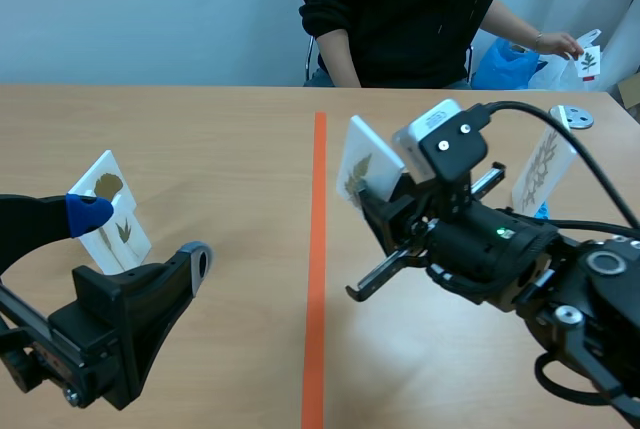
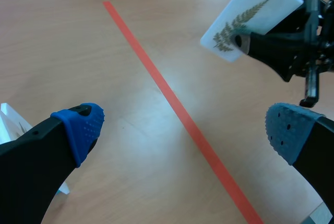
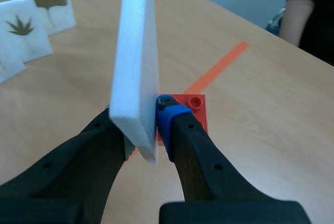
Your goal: Sort the leaf by its shape. The table is split by an orange tape line. A compound leaf with several leaflets goes to the left side, a simple leaf with one blade goes to the right side. Return to the home posture when a red brick is placed on the table.
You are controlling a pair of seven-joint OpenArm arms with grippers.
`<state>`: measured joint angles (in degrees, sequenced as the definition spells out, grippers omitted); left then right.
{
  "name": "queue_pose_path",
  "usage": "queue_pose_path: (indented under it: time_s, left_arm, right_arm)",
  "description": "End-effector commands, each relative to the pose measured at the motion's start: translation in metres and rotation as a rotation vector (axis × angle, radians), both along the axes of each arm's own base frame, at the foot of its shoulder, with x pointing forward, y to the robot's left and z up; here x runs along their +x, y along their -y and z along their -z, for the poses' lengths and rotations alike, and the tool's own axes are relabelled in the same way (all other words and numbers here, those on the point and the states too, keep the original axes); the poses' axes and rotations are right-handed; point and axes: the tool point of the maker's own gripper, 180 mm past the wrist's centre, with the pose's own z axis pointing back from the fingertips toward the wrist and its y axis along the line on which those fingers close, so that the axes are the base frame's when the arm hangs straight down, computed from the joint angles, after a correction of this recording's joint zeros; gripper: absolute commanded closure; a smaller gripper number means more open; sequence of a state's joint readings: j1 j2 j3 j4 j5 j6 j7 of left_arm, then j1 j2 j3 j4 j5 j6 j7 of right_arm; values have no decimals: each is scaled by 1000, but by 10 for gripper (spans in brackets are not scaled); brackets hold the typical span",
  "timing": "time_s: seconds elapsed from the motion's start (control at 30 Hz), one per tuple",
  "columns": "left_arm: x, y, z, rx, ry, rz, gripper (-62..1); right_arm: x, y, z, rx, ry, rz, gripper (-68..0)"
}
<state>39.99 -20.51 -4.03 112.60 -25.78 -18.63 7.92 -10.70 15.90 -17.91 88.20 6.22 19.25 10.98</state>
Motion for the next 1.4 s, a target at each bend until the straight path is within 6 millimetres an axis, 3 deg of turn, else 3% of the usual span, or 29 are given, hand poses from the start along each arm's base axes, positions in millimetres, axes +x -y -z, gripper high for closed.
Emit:
queue_pose_path:
  time_s: [0.0, 0.2, 0.43, 0.67, 1.03, 1.37]
  left_arm:
    - [1, 2, -6, -18, 19, 5, -623]
    - [1, 2, -6, -18, 19, 5, -623]
    - [1, 2, -6, -18, 19, 5, -623]
    - [1, 2, -6, -18, 19, 5, -623]
    - [1, 2, -6, -18, 19, 5, -623]
    - [1, 2, -6, -18, 19, 5, -623]
  right_arm:
    - [6, 13, -14, 27, 27, 35, -59]
    - [5, 57, -28, 55, 17, 166, -59]
    - [7, 111, -24, 105, -57, 326, -59]
    - [10, 147, -24, 78, -62, 436, -59]
    - [26, 189, 37, 88, -183, 577, -59]
    - [50, 209, 56, 122, -207, 650, -59]
